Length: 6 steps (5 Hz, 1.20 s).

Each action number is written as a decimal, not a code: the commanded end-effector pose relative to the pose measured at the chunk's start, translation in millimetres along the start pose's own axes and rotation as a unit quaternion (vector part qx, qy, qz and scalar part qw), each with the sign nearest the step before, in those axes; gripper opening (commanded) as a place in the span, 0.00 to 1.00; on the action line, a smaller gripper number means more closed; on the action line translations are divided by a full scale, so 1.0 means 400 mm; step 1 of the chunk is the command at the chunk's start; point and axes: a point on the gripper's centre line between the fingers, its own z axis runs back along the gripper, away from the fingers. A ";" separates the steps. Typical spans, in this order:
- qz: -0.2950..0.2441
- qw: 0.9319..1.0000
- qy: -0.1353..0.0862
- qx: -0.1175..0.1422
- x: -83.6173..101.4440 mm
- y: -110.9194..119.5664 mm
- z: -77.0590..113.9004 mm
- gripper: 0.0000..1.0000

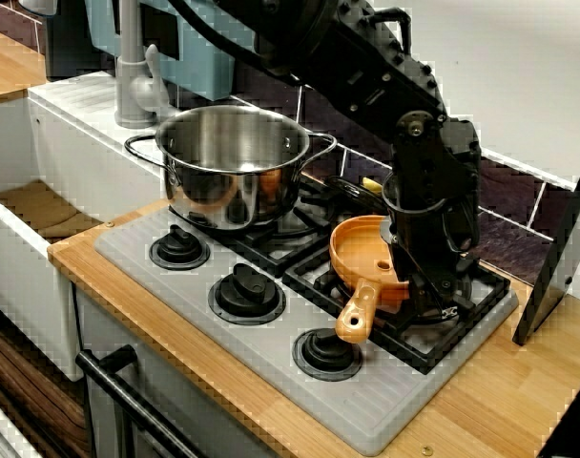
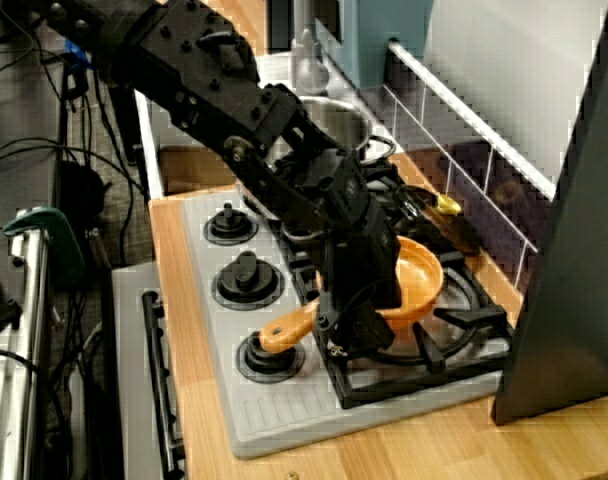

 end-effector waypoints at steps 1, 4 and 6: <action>0.026 0.999 -0.027 0.005 0.021 0.071 0.080 1.00; 0.047 0.998 -0.036 0.001 -0.003 0.121 0.187 1.00; 0.065 0.997 -0.016 0.037 -0.051 0.169 0.245 1.00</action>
